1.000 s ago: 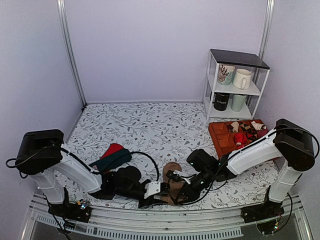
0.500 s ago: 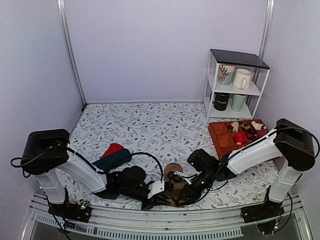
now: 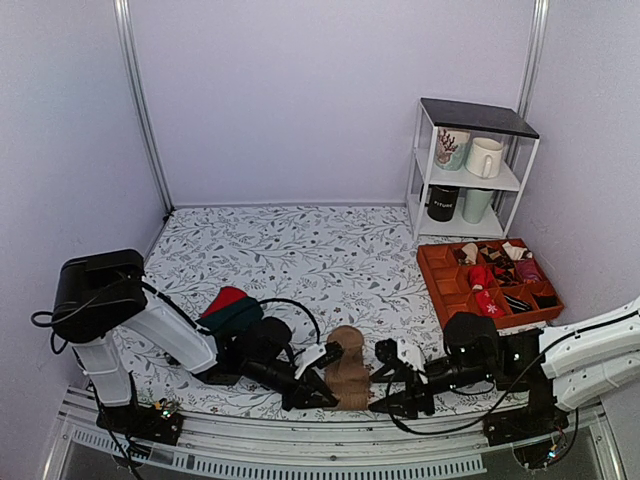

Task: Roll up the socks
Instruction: Roll a pair of socks at the center of the board.

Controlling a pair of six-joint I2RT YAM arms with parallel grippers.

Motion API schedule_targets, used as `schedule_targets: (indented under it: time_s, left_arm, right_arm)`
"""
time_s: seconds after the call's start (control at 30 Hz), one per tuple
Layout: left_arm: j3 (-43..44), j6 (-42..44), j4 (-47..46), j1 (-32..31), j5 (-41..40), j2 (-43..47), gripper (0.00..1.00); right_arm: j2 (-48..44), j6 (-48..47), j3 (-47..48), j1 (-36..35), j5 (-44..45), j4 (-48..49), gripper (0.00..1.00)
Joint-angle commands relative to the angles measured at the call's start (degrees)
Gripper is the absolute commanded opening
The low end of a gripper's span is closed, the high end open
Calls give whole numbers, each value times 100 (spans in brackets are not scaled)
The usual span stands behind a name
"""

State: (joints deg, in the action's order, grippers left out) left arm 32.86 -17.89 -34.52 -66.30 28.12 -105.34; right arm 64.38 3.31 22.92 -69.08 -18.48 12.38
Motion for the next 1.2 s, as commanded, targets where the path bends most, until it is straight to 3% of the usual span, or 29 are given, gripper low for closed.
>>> schedule_targets:
  time_s: [0.0, 0.23, 0.6, 1.17]
  left_arm:
    - [-468, -549, 1553, 265, 180, -408, 0]
    - [-357, -529, 1399, 282, 387, -901, 0]
    - [-359, -484, 1295, 276, 461, -1053, 0]
    - [-412, -428, 1105, 296, 468, -1141, 0]
  right_arm:
    - [-26, -1070, -330, -694, 1542, 644, 62]
    - [1080, -1586, -45, -1206, 2561, 902, 62]
    - [1932, -1771, 242, -1225, 2598, 1302, 62]
    - [2869, -924, 520, -1222, 2428, 964, 26]
